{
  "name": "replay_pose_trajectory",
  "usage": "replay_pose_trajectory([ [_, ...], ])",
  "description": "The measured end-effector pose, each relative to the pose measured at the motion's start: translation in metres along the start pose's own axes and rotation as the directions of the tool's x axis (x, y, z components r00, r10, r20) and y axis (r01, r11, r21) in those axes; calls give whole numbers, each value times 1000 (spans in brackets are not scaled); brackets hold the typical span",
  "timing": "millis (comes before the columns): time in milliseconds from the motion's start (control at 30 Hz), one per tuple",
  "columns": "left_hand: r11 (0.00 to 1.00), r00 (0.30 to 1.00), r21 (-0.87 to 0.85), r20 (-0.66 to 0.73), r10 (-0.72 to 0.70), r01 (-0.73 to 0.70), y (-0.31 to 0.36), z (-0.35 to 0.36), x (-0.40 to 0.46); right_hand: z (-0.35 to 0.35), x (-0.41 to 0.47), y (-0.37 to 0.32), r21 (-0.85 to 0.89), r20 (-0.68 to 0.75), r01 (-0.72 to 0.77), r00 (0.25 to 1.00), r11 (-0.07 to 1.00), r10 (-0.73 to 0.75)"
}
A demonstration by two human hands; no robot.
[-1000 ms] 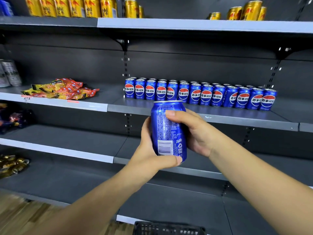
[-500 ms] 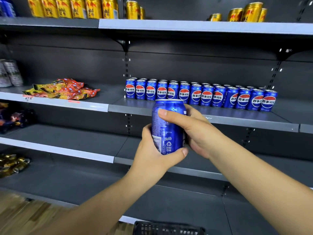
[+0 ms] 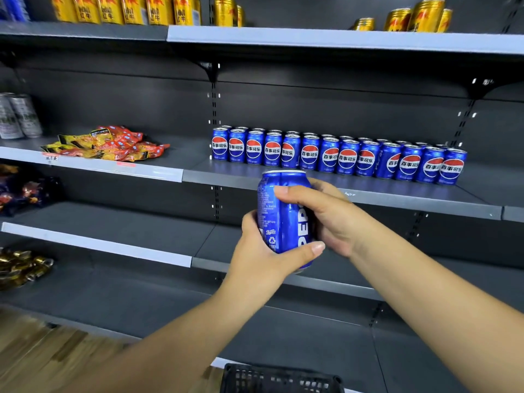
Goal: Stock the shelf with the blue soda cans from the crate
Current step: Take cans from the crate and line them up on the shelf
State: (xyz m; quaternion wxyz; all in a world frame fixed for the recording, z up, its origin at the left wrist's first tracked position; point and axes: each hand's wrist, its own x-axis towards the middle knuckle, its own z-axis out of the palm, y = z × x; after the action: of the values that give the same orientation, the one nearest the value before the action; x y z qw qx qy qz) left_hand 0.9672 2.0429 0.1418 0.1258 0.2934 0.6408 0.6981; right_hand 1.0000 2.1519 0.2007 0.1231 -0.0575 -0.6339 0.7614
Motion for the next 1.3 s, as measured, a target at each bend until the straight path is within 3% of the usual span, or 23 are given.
replay_pose_trajectory([
  [133,1000,996,-29,84,5,-3,5,-11,10,-1,1,-3,-11,-11,47,999,999,-47],
  [333,997,947,-78,322,8,19,11,-27,17,-14,0,-12,-54,126,30,992,998,-23],
  [533,999,963,5,266,-48,49,8,-12,16,-11,0,-6,-168,-47,117,991,979,-127],
  [633,999,966,-32,255,-33,42,7,-8,16,-11,-1,-7,-166,-56,90,993,982,-101],
  [700,994,962,-92,273,-30,57,8,-11,18,-17,0,-8,-129,-5,59,998,990,-60],
  [833,975,914,-178,402,-49,130,14,-19,18,-26,-4,-9,-65,236,-26,971,998,40],
  [933,971,896,-186,441,-56,152,16,-19,19,-24,-2,-5,-45,223,22,975,999,-11],
  [1067,986,936,-117,345,-71,118,17,-14,19,-14,-2,-7,12,49,100,994,995,-100],
  [1300,991,997,114,42,66,-70,8,3,21,4,-10,-5,-75,-194,186,961,980,-197],
])
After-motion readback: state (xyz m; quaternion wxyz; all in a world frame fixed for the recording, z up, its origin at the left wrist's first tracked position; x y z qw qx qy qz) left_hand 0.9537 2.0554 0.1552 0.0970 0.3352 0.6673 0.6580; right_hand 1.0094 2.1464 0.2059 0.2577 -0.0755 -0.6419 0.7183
